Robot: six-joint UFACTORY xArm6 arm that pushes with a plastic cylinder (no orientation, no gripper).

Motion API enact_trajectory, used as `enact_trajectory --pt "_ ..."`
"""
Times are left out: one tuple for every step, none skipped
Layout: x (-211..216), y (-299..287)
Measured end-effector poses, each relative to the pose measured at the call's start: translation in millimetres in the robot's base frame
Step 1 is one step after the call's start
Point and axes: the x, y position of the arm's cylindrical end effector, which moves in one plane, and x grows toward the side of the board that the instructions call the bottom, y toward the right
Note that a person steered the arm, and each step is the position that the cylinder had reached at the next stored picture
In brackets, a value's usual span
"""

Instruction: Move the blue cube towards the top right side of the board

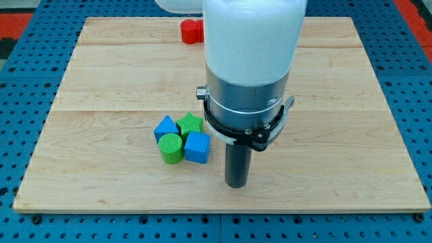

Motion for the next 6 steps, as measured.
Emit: enact_trajectory --pt "-9 -34" --pt "-35 -78" --pt "-68 -61" --pt "-109 -46" --pt "-123 16" --pt "-144 95"
